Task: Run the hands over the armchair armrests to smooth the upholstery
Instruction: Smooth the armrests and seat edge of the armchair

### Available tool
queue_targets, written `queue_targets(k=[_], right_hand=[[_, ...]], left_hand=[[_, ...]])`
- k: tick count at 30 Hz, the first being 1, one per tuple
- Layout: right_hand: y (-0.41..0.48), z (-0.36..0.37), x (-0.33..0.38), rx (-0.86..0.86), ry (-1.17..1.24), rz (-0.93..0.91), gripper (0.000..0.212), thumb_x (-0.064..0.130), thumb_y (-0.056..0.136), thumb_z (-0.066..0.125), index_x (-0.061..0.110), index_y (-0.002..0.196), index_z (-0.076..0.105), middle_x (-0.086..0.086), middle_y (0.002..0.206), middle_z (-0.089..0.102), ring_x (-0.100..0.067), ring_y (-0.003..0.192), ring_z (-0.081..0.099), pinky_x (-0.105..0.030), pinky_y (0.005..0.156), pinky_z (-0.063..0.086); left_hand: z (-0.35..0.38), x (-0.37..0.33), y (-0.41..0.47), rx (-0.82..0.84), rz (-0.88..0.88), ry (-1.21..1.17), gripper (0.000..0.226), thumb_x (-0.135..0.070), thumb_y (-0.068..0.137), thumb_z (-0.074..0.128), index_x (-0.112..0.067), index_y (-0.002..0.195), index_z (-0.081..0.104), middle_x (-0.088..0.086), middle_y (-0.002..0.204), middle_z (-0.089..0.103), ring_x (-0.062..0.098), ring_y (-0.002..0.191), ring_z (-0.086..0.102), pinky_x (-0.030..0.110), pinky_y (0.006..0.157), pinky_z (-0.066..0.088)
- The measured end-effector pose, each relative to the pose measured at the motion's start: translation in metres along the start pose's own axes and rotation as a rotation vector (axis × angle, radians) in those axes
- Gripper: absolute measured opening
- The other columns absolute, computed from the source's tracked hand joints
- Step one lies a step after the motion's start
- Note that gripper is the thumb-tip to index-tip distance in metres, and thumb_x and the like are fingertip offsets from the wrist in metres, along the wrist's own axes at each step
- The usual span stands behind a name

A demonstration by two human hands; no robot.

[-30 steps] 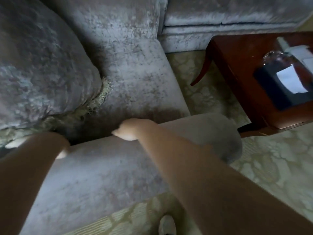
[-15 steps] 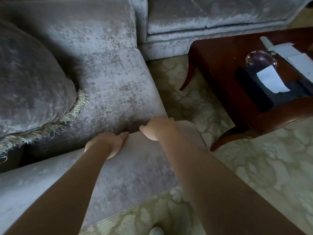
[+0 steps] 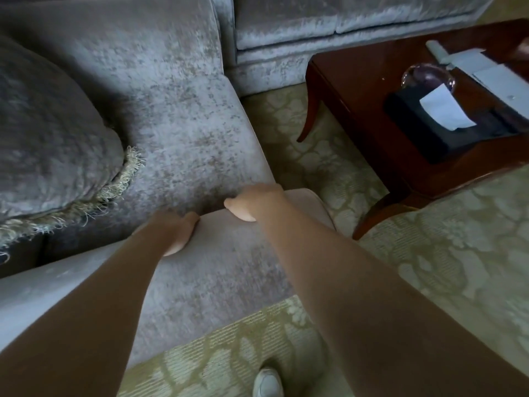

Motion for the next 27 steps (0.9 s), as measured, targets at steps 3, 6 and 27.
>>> queue_targets(k=[3, 6, 27], right_hand=[[-0.002, -0.001, -0.003, -0.018, -0.026, 0.014, 0.065, 0.057, 0.091, 0.022, 0.015, 0.134, 0.045, -0.013, 0.138, 0.046, -0.032, 0.124, 0.043, -0.044, 0.104, 0.028], [-0.008, 0.0, -0.001, 0.02, -0.062, -0.027, 0.068, 0.059, 0.091, 0.015, 0.017, 0.137, 0.044, -0.012, 0.143, 0.042, -0.032, 0.129, 0.039, -0.046, 0.105, 0.024], [-0.201, -0.041, 0.332, 0.267, -0.399, -0.407, 0.066, 0.058, 0.094, 0.024, 0.015, 0.144, 0.03, -0.009, 0.148, 0.036, -0.026, 0.13, 0.04, -0.038, 0.107, 0.033]], left_hand=[[0.002, 0.001, -0.003, 0.046, 0.041, 0.087, 0.051, -0.041, 0.1, 0.017, -0.02, 0.136, 0.046, 0.014, 0.144, 0.041, 0.031, 0.13, 0.039, 0.044, 0.107, 0.03], [0.002, 0.007, -0.021, 0.028, 0.061, 0.181, 0.054, -0.049, 0.097, 0.013, -0.028, 0.141, 0.036, 0.004, 0.15, 0.034, 0.025, 0.136, 0.032, 0.043, 0.108, 0.028], [-0.294, 0.427, -0.32, -0.556, -1.007, -0.143, 0.078, -0.052, 0.093, 0.029, -0.005, 0.148, 0.0, 0.015, 0.158, -0.001, 0.034, 0.144, -0.004, 0.054, 0.113, 0.007]])
Point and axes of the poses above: each hand's wrist, its own y-axis towards the middle knuckle, its own z-axis out of the palm, x = y × z, the point moved 8 cm from there along y, towards the middle knuckle
